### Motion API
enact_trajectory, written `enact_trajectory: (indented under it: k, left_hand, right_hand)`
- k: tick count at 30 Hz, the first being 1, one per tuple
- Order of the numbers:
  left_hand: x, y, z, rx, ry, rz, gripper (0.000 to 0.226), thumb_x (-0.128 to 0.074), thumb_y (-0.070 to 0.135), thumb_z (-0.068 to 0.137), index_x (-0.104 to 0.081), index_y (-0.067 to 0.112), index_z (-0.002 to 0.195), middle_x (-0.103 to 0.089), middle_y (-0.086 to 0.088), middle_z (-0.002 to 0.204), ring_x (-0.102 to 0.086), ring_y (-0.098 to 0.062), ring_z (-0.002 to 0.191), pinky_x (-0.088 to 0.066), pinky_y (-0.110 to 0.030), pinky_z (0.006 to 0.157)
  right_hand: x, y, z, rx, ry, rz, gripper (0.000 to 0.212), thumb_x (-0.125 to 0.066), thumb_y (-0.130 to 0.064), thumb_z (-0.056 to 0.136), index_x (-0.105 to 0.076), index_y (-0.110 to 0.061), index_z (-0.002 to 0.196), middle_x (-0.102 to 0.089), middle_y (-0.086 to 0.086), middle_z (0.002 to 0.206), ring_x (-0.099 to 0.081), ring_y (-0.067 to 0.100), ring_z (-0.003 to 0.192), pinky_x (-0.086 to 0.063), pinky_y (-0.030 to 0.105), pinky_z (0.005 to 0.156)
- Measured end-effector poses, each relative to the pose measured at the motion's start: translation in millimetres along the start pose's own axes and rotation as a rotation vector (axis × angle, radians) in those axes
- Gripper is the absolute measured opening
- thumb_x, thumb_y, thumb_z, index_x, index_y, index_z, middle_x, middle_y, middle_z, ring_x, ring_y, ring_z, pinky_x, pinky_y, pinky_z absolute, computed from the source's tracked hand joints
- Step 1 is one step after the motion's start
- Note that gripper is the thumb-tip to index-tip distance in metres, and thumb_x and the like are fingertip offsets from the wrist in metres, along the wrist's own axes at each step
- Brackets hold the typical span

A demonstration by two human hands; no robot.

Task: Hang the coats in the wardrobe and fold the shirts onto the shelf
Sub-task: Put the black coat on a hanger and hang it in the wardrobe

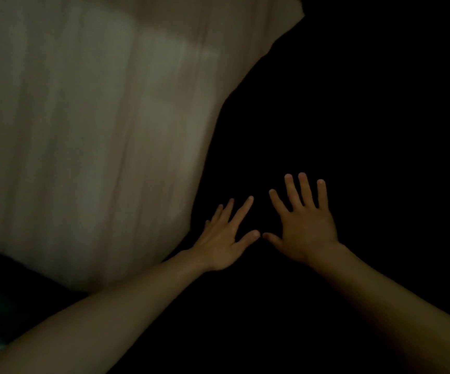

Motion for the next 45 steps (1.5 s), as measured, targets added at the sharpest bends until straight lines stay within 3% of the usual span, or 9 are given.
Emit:
enact_trajectory:
  k: [7, 14, 20, 24, 27, 31, 35, 40, 45]
  left_hand:
    - [21, -65, -107, 0.232, -0.115, 0.275, 0.083, -0.037, 0.071, 0.091, 0.018, 0.048, 0.15, 0.01, -0.003, 0.165, 0.006, -0.027, 0.152, -0.01, -0.052, 0.122]
    - [34, -107, -163, 0.302, -0.193, 0.304, 0.082, -0.062, 0.049, 0.09, -0.02, 0.025, 0.155, -0.025, -0.005, 0.159, -0.032, -0.024, 0.141, -0.029, -0.029, 0.115]
    - [6, -127, -172, 0.401, -0.273, 0.273, 0.078, -0.061, 0.051, 0.09, -0.023, 0.028, 0.154, -0.022, -0.008, 0.161, -0.033, -0.025, 0.143, -0.037, -0.038, 0.112]
    - [-2, -121, -157, 0.386, -0.109, 0.277, 0.043, -0.061, 0.011, 0.085, -0.051, 0.018, 0.127, -0.057, -0.012, 0.125, -0.058, -0.027, 0.111, -0.051, -0.037, 0.089]
    - [-6, -117, -142, 0.314, -0.102, 0.246, 0.036, -0.055, -0.004, 0.08, -0.056, 0.015, 0.11, -0.065, -0.007, 0.104, -0.063, -0.026, 0.096, -0.051, -0.039, 0.083]
    - [-9, -115, -109, 0.236, 0.026, 0.249, 0.033, -0.053, -0.003, 0.087, -0.057, 0.013, 0.116, -0.061, -0.005, 0.106, -0.06, -0.026, 0.097, -0.051, -0.035, 0.084]
    - [-16, -108, -66, -0.018, 0.06, 0.378, 0.027, -0.054, 0.009, 0.087, -0.054, 0.013, 0.114, -0.058, -0.012, 0.106, -0.058, -0.03, 0.091, -0.052, -0.042, 0.074]
    - [-57, -140, -83, 0.33, -0.207, 0.628, 0.038, -0.044, 0.037, 0.1, -0.052, 0.021, 0.133, -0.042, -0.014, 0.139, -0.038, -0.034, 0.125, -0.036, -0.043, 0.102]
    - [-61, -143, -121, 0.273, -0.264, 0.602, 0.065, -0.016, 0.062, 0.098, -0.031, 0.029, 0.151, 0.0, -0.006, 0.166, 0.0, -0.029, 0.15, -0.004, -0.053, 0.118]
  right_hand:
    - [-11, -108, -52, 0.21, -0.051, 0.261, 0.091, -0.013, -0.084, 0.081, 0.021, -0.035, 0.15, 0.041, 0.014, 0.152, 0.04, 0.04, 0.137, 0.02, 0.062, 0.11]
    - [-47, -163, -91, 0.341, -0.267, 0.107, 0.104, -0.029, -0.086, 0.078, 0.014, -0.028, 0.154, 0.043, 0.018, 0.148, 0.05, 0.044, 0.126, 0.032, 0.065, 0.1]
    - [-70, -137, -98, 0.297, -0.339, 0.008, 0.101, -0.035, -0.08, 0.083, 0.01, -0.024, 0.155, 0.04, 0.02, 0.149, 0.045, 0.047, 0.129, 0.035, 0.064, 0.097]
    - [-74, -132, -94, 0.306, -0.353, 0.008, 0.1, -0.037, -0.077, 0.085, 0.012, -0.024, 0.154, 0.038, 0.019, 0.151, 0.043, 0.045, 0.132, 0.034, 0.062, 0.097]
    - [-81, -128, -89, 0.302, -0.357, -0.002, 0.1, -0.037, -0.077, 0.086, 0.014, -0.023, 0.154, 0.038, 0.018, 0.152, 0.043, 0.043, 0.133, 0.033, 0.061, 0.099]
    - [-98, -109, -75, 0.26, -0.344, 0.02, 0.097, -0.035, -0.075, 0.088, 0.014, -0.024, 0.154, 0.039, 0.017, 0.152, 0.043, 0.037, 0.133, 0.03, 0.056, 0.104]
    - [-112, -93, -67, 0.215, -0.364, 0.045, 0.093, -0.033, -0.072, 0.091, 0.012, -0.022, 0.155, 0.038, 0.017, 0.153, 0.041, 0.034, 0.135, 0.029, 0.054, 0.105]
    - [-106, -102, -74, 0.235, -0.344, 0.094, 0.092, -0.032, -0.072, 0.091, 0.011, -0.023, 0.155, 0.036, 0.017, 0.154, 0.04, 0.037, 0.137, 0.031, 0.057, 0.104]
    - [-92, -132, -96, 0.242, -0.35, 0.212, 0.089, -0.026, -0.075, 0.09, 0.011, -0.027, 0.155, 0.032, 0.015, 0.156, 0.036, 0.038, 0.14, 0.028, 0.058, 0.109]
Point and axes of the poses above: each hand's wrist, its own z-axis towards the middle knuckle, its own x-axis out of the back of the hand, y = z × x, the point moved 2 cm from there along z, towards the middle knuckle
